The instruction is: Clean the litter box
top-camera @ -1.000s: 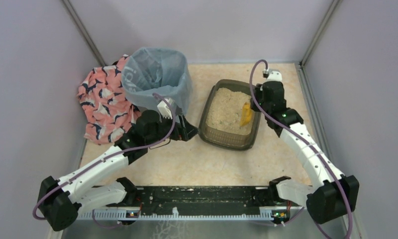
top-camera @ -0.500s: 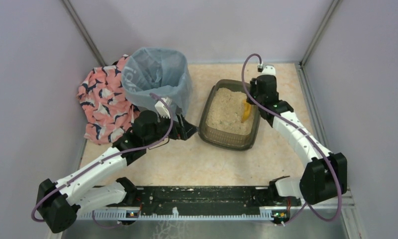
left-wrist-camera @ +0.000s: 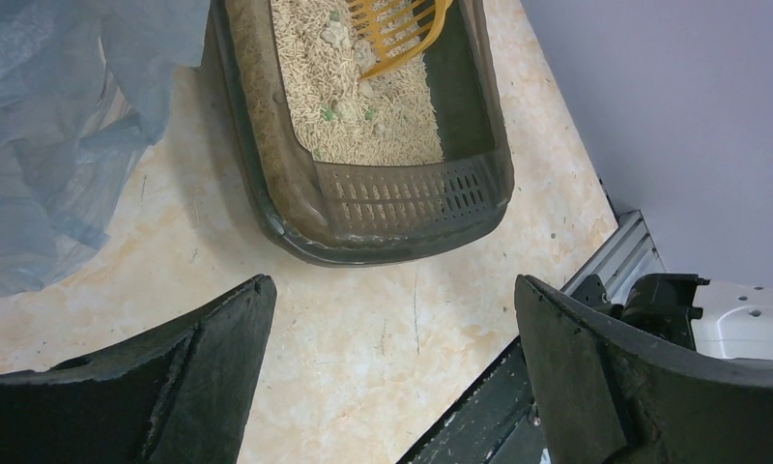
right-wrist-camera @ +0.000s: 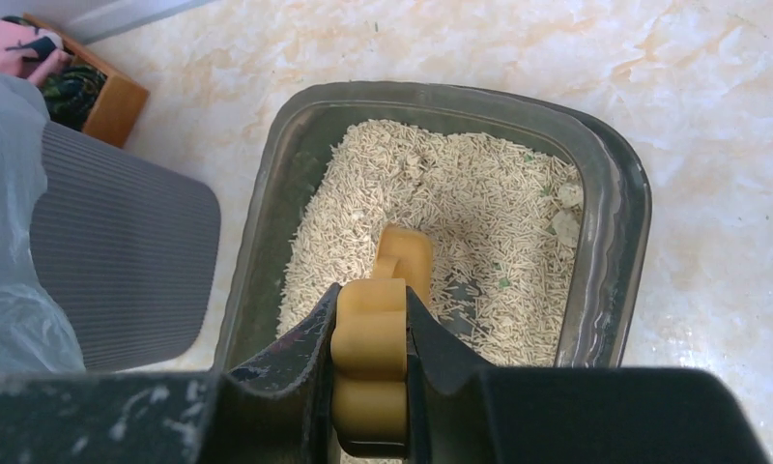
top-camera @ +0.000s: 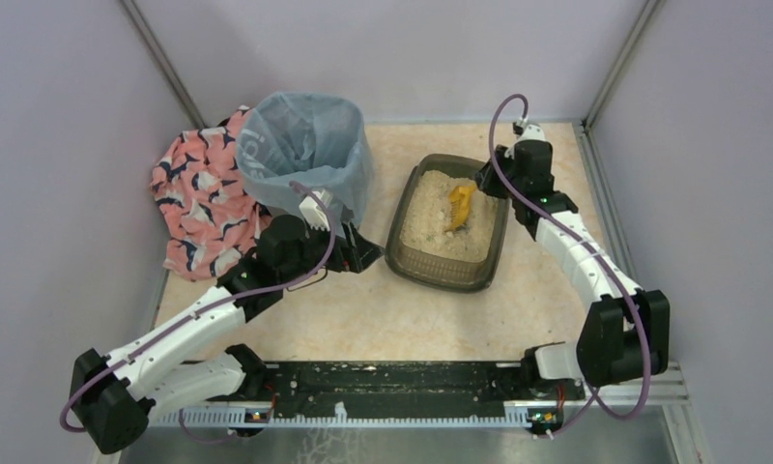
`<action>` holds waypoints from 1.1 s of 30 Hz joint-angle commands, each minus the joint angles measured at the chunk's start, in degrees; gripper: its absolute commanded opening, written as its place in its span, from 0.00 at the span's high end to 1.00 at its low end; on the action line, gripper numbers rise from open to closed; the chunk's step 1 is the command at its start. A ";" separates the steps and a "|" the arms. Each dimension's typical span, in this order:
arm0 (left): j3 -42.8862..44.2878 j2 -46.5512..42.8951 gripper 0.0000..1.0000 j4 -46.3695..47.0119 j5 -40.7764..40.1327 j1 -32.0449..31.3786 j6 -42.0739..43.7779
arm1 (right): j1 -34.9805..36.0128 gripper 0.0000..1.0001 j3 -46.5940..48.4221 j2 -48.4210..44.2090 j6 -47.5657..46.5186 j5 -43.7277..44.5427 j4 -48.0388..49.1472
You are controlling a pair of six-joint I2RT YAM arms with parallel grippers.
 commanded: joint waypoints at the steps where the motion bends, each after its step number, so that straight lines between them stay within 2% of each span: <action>1: 0.47 0.09 0.01 1.01 -0.24 -0.24 0.08 | -2.06 1.00 -0.74 -1.58 3.11 -4.71 5.26; 7: 0.51 1.08 0.01 1.61 0.45 -0.24 0.12 | -4.66 1.00 -4.18 -0.82 4.70 -8.13 8.43; 21: -0.61 0.17 0.01 1.23 0.14 -0.24 0.14 | -9.16 1.00 -17.91 5.88 14.48 -24.35 32.71; 28: -0.64 0.58 0.01 1.64 0.54 -0.24 -0.16 | -9.51 1.00 -20.11 8.88 16.89 -28.51 39.07; 33: -0.75 0.76 0.01 1.81 0.71 -0.24 -0.15 | -11.29 1.00 -23.96 12.94 24.94 -35.17 51.82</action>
